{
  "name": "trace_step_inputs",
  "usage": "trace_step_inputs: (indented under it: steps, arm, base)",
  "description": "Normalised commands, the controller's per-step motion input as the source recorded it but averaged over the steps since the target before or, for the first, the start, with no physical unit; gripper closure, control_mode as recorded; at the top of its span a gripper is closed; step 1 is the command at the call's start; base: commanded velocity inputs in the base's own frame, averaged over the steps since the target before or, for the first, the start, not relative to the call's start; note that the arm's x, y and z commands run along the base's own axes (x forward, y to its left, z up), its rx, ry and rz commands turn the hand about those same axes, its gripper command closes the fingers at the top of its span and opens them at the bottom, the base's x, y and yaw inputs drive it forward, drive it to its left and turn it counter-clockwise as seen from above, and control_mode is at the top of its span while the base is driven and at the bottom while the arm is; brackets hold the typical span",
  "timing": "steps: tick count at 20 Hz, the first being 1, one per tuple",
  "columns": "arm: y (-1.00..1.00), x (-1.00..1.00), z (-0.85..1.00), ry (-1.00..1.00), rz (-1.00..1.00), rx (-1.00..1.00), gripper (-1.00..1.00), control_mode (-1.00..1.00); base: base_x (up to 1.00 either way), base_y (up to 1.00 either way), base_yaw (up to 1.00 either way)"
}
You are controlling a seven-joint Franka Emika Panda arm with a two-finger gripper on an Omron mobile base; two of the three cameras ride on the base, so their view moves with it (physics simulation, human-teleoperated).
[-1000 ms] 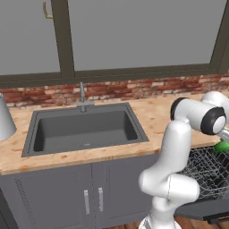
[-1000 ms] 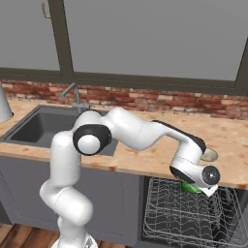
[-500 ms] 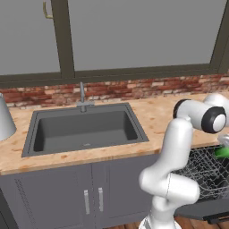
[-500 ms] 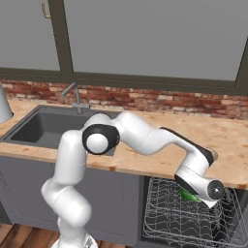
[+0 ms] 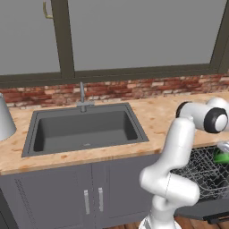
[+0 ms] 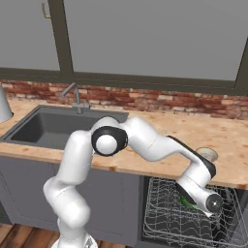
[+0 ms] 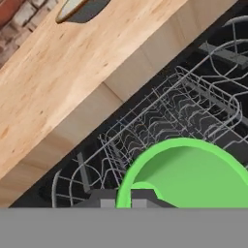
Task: Pick up the cup and bowl from the counter, place them in the dishwasher, and close the dishwasher door.
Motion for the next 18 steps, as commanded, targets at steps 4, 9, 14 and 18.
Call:
trace_step_inputs:
  steps: [4, 9, 14, 18]
  arm:
    - [-0.01, 0.0, -0.34, -0.02, -0.01, 0.0, 1.0, -1.0]
    - [-0.01, 0.0, -0.32, -0.02, 0.0, 0.0, 1.0, -1.0]
    - [-0.02, 0.0, -0.29, -0.02, 0.0, 0.0, 1.0, -1.0]
    - [-0.02, 0.0, -0.3, -0.03, 0.0, 0.0, 1.0, -1.0]
  base:
    - [0.0, 0.0, 0.0]
    - [0.0, 0.0, 0.0]
    - [0.0, 0.0, 0.0]
    - [0.0, 0.0, 0.0]
